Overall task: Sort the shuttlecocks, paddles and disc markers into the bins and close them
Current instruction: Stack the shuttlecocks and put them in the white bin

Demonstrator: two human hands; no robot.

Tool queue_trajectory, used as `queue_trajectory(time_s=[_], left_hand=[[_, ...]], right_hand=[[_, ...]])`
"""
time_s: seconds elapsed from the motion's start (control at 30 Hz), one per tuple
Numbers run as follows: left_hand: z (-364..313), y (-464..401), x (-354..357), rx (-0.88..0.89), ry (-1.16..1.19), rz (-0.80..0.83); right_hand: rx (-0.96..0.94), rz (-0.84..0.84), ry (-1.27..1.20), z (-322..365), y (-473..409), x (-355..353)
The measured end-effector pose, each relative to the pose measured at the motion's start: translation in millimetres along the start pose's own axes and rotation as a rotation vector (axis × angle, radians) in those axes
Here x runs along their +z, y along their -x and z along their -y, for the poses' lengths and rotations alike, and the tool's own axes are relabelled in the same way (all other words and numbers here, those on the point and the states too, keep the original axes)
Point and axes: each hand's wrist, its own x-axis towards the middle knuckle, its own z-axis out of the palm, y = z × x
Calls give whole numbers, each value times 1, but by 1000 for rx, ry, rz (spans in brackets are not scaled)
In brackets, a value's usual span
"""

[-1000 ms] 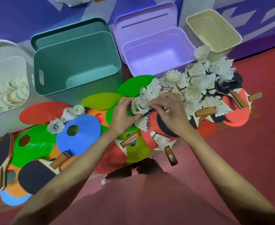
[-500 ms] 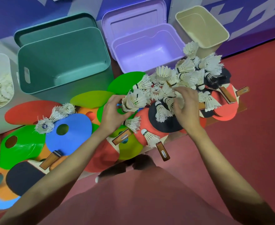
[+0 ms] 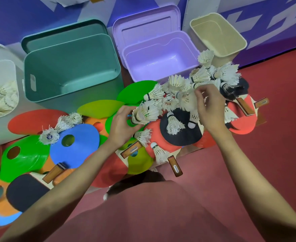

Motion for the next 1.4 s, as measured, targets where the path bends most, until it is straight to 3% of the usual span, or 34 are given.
queue_trajectory(time_s=[0.13,0.37,0.6,0.7,0.8,0.97,1.03,1.2,1.27,1.4], left_hand=[[-2,0,5,9,2,0],[-10,-1,8,56,16,-15],[0,5,2,-31,61,-52],[3,8,0,-57,70,-73],[3,8,-2,-72,86,-92],[5,7,-5,-73,91,-106],[8,7,-6,-90,80,-117],[17,9,-11,-140,60,-138],[20,9,-12,-166,65,-141],[19,7,-13,-188,76,-148]], right_hand=[[86,15,-288,35,-5,2],[-52,282,-141,53,12,42],[4,217,-211,52,-8,51],[26,202,45,24,-33,55],[29,311,406,-7,-54,64],[-83,332,528,-17,-59,72],[-104,236,434,-11,-56,67],[-251,-109,-77,47,-28,39],[-340,-89,-130,64,-16,31],[-437,108,-169,68,0,35]])
